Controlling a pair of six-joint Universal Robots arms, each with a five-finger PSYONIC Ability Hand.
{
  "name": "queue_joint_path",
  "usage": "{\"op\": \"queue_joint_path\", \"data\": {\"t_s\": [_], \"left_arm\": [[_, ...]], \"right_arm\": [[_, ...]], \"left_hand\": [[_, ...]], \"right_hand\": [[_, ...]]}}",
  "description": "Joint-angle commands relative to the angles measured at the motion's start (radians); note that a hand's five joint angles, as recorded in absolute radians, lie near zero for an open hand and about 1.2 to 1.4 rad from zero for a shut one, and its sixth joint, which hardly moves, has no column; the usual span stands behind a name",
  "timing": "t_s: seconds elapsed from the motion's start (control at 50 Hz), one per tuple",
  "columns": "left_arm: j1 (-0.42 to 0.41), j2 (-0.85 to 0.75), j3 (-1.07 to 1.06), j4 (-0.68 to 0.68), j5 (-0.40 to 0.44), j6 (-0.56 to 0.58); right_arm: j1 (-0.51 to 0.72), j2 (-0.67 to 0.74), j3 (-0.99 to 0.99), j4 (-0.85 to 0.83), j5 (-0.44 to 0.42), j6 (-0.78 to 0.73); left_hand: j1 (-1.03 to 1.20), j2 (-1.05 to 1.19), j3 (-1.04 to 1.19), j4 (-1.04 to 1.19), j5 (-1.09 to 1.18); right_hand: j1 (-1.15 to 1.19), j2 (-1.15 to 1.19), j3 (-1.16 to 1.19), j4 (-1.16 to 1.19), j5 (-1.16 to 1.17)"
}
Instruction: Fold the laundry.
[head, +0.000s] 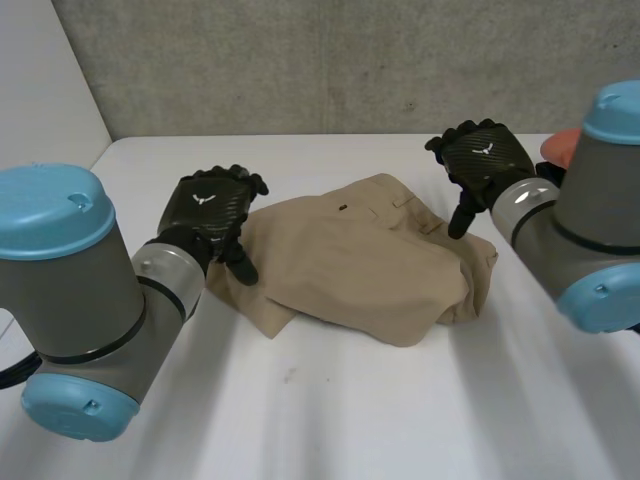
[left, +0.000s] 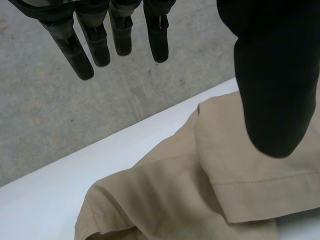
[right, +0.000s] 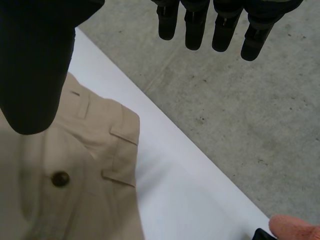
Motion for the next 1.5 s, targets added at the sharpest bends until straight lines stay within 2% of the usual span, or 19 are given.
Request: {"op": "queue_joint_path", "data": {"t_s": [0.02,0.2,0.3,0.38,0.46,0.56,0.68,0.72,0.74,0.76,0.82,0.84,0.88,0.92,1.04,1.18,1.26,1.4,1.5], "left_arm": [[-0.114,-0.027,0.097,-0.079,-0.031,0.065],[-0.261,-0.174,0.31,-0.17,-0.059,0.066],[-0.358,-0.319,0.483,-0.217,-0.123,0.074],[-0.412,-0.43,0.615,-0.256,-0.189,0.091],[-0.453,-0.531,0.738,-0.296,-0.247,0.109],[-0.479,-0.624,0.859,-0.349,-0.281,0.14],[-0.472,-0.68,0.941,-0.368,-0.301,0.169],[-0.463,-0.687,0.95,-0.374,-0.303,0.178],[-0.461,-0.687,0.948,-0.373,-0.303,0.18],[-0.458,-0.682,0.948,-0.371,-0.304,0.181],[-0.449,-0.662,0.947,-0.368,-0.304,0.18],[-0.443,-0.648,0.939,-0.359,-0.304,0.177],[-0.438,-0.63,0.924,-0.35,-0.306,0.17],[-0.435,-0.601,0.898,-0.34,-0.306,0.17],[-0.409,-0.497,0.821,-0.322,-0.303,0.164],[-0.34,-0.257,0.7,-0.304,-0.25,0.131],[-0.286,-0.081,0.663,-0.307,-0.192,0.101],[-0.231,0.144,0.678,-0.326,-0.119,0.054],[-0.176,0.208,0.717,-0.356,-0.072,0.011]], "right_arm": [[-0.146,0.031,-0.017,0.049,-0.208,-0.13],[-0.279,0.112,-0.051,0.162,-0.252,-0.293],[-0.325,0.17,-0.035,0.161,-0.346,-0.388],[-0.336,0.209,-0.022,0.118,-0.421,-0.39],[-0.336,0.244,-0.005,0.075,-0.46,-0.394],[-0.33,0.284,-0.006,0.015,-0.461,-0.394],[-0.313,0.318,-0.003,-0.048,-0.461,-0.393],[-0.307,0.33,-0.003,-0.068,-0.461,-0.39],[-0.304,0.333,-0.003,-0.077,-0.461,-0.39],[-0.298,0.336,-0.003,-0.088,-0.461,-0.384],[-0.29,0.339,-0.003,-0.108,-0.461,-0.365],[-0.286,0.339,-0.003,-0.121,-0.461,-0.344],[-0.28,0.336,-0.003,-0.129,-0.464,-0.322],[-0.275,0.327,-0.003,-0.141,-0.466,-0.287],[-0.272,0.247,0.018,-0.147,-0.464,-0.195],[-0.272,-0.023,0.005,-0.105,-0.44,-0.065],[-0.304,-0.182,-0.066,-0.062,-0.408,0.07],[-0.309,-0.313,-0.218,0.01,-0.388,0.237],[-0.254,-0.334,-0.273,0.001,-0.368,0.3]], "left_hand": [[-0.165,-0.041,-0.041,-0.033,-0.047],[-0.165,-0.041,-0.041,-0.033,-0.047],[-0.165,-0.041,-0.041,-0.033,-0.047],[-0.165,-0.041,-0.041,-0.033,-0.047],[-0.165,-0.041,-0.041,-0.033,-0.047],[-0.165,-0.041,-0.041,-0.033,-0.047],[-0.165,-0.041,-0.041,-0.033,-0.047],[-0.013,0.112,0.111,0.12,0.106],[0.142,0.267,0.266,0.275,0.26],[0.367,0.492,0.492,0.5,0.486],[0.768,0.892,0.892,0.9,0.886],[0.981,1.106,1.105,1.114,1.1],[1.05,1.175,1.175,1.183,1.169],[1.056,1.181,1.181,1.189,1.175],[1.056,1.181,1.181,1.189,1.175],[1.056,1.181,1.181,1.189,1.175],[1.056,1.181,1.181,1.189,1.175],[1.056,1.181,1.181,1.189,1.175],[1.056,1.181,1.181,1.189,1.175]], "right_hand": [[-0.049,-0.035,-0.034,-0.033,-0.044],[-0.049,-0.035,-0.034,-0.033,-0.044],[-0.049,-0.035,-0.034,-0.033,-0.044],[-0.008,0.006,0.007,0.007,-0.003],[0.025,0.039,0.04,0.04,0.03],[0.136,0.15,0.151,0.151,0.141],[0.163,0.176,0.178,0.178,0.168],[0.227,0.241,0.242,0.242,0.232],[0.271,0.285,0.286,0.286,0.276],[0.323,0.337,0.339,0.339,0.329],[0.502,0.516,0.518,0.518,0.508],[0.701,0.715,0.716,0.716,0.706],[0.933,0.947,0.949,0.949,0.939],[1.172,1.186,1.187,1.188,1.177],[1.173,1.187,1.188,1.188,1.178],[1.173,1.187,1.188,1.188,1.178],[1.173,1.187,1.188,1.188,1.178],[1.173,1.187,1.188,1.188,1.178],[1.173,1.187,1.188,1.188,1.178]]}}
